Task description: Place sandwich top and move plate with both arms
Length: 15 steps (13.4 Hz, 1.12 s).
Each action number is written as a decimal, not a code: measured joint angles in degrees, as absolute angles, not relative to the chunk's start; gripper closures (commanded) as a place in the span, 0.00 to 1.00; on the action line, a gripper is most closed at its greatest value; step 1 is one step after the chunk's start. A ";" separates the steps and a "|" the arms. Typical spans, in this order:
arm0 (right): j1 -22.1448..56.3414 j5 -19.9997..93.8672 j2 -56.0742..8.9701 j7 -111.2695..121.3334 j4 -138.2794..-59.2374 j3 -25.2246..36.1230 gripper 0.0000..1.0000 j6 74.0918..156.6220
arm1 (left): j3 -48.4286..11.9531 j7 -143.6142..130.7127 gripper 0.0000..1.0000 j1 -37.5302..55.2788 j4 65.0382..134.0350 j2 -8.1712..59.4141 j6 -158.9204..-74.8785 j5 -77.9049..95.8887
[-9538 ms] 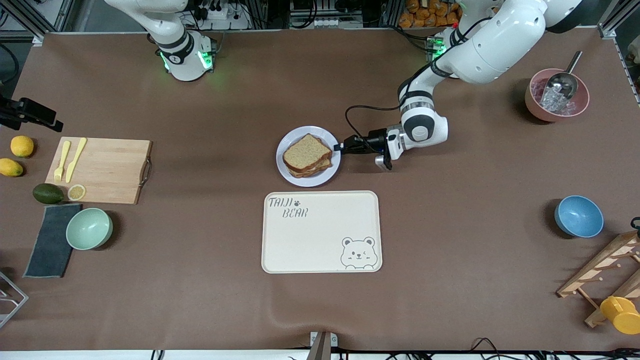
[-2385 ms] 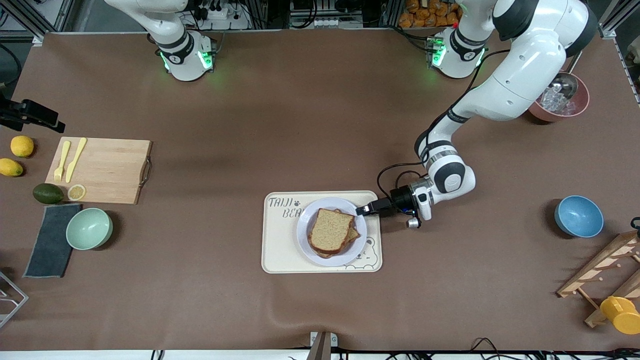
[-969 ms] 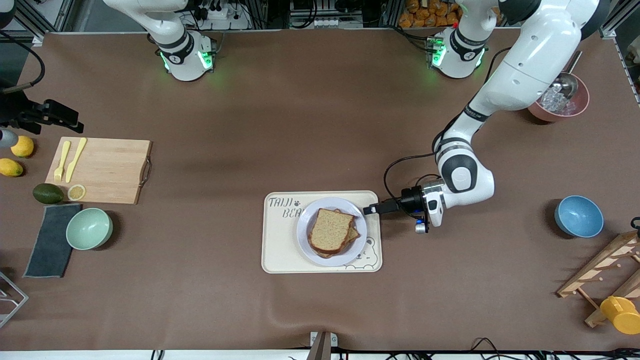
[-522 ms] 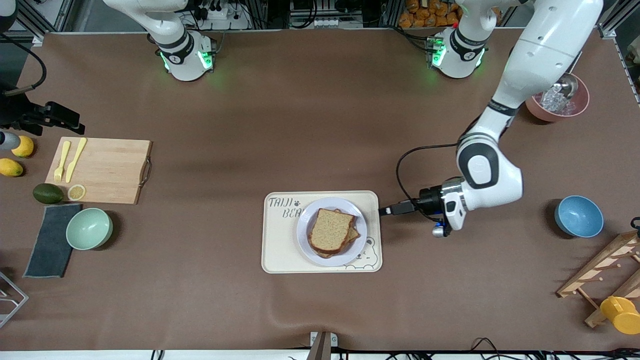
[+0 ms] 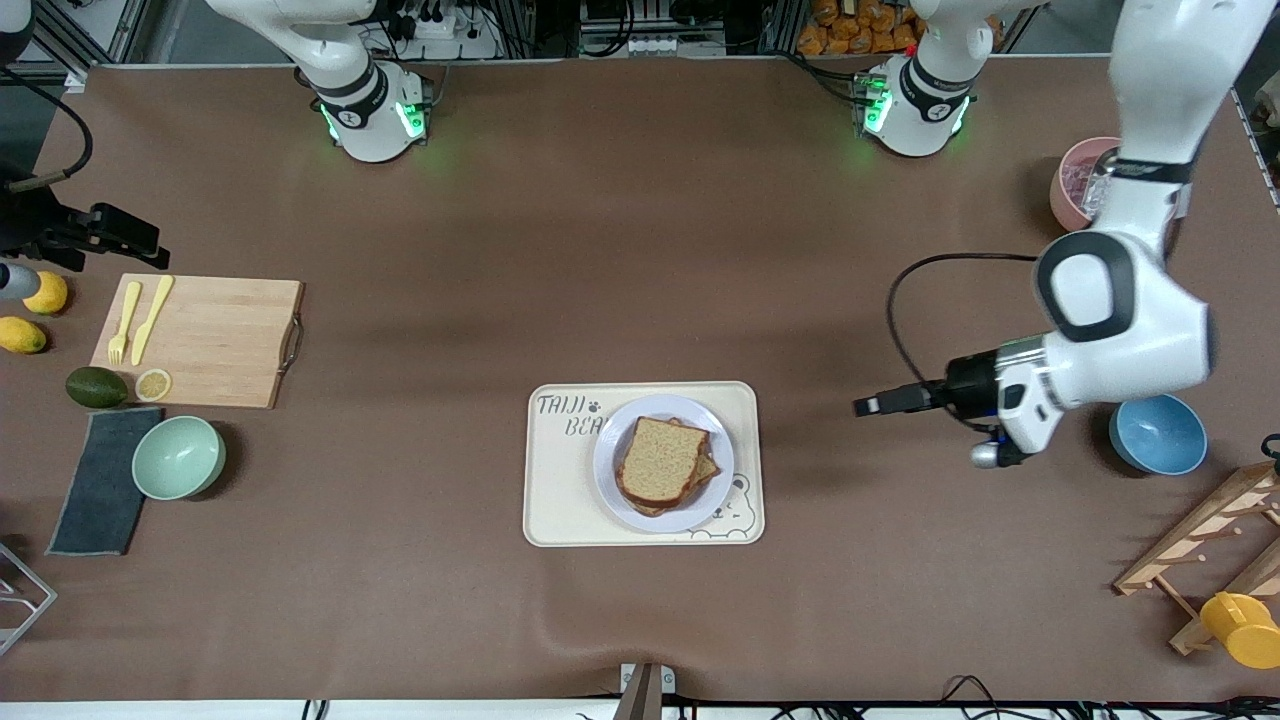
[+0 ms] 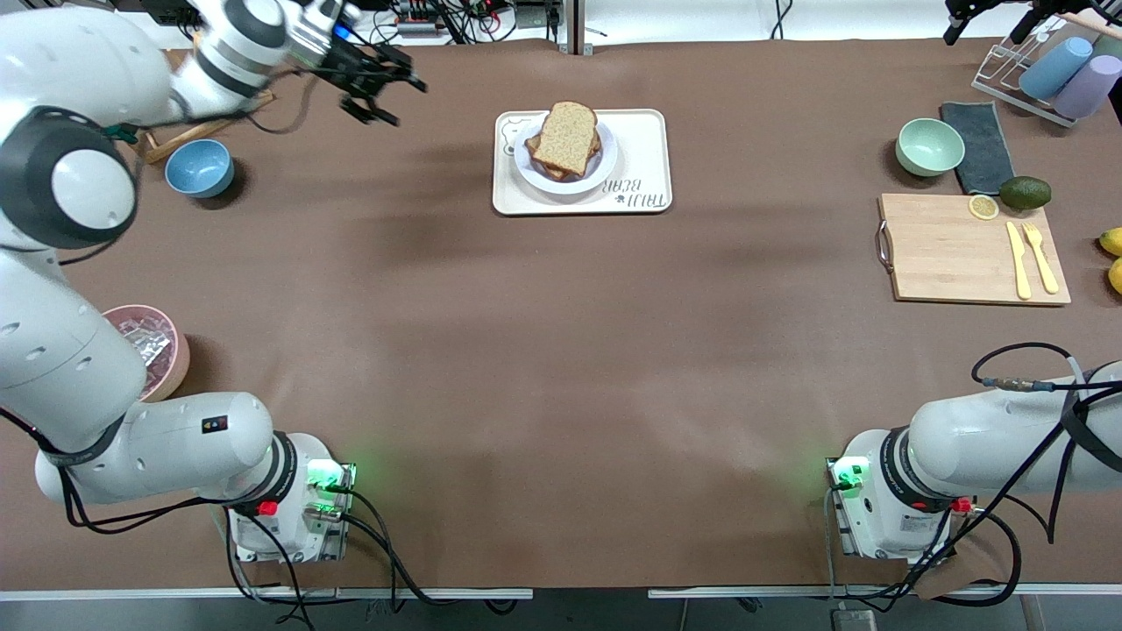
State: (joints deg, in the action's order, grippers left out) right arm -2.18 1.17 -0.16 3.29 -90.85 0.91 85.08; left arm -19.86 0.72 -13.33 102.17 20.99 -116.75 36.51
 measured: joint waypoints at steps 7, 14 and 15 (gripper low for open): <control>-1.69 1.21 -0.19 3.32 -90.86 0.87 0.00 84.85 | -19.82 -11.27 0.00 -15.20 87.05 14.17 -94.57 10.00; -1.84 1.13 -0.17 3.28 -90.51 1.53 0.00 85.04 | -19.69 -11.31 0.00 -16.74 86.16 5.01 -88.80 1.42; -1.90 1.13 -0.17 3.28 -90.50 1.56 0.00 85.08 | -19.60 -11.28 0.00 -17.10 85.93 4.78 -87.69 1.41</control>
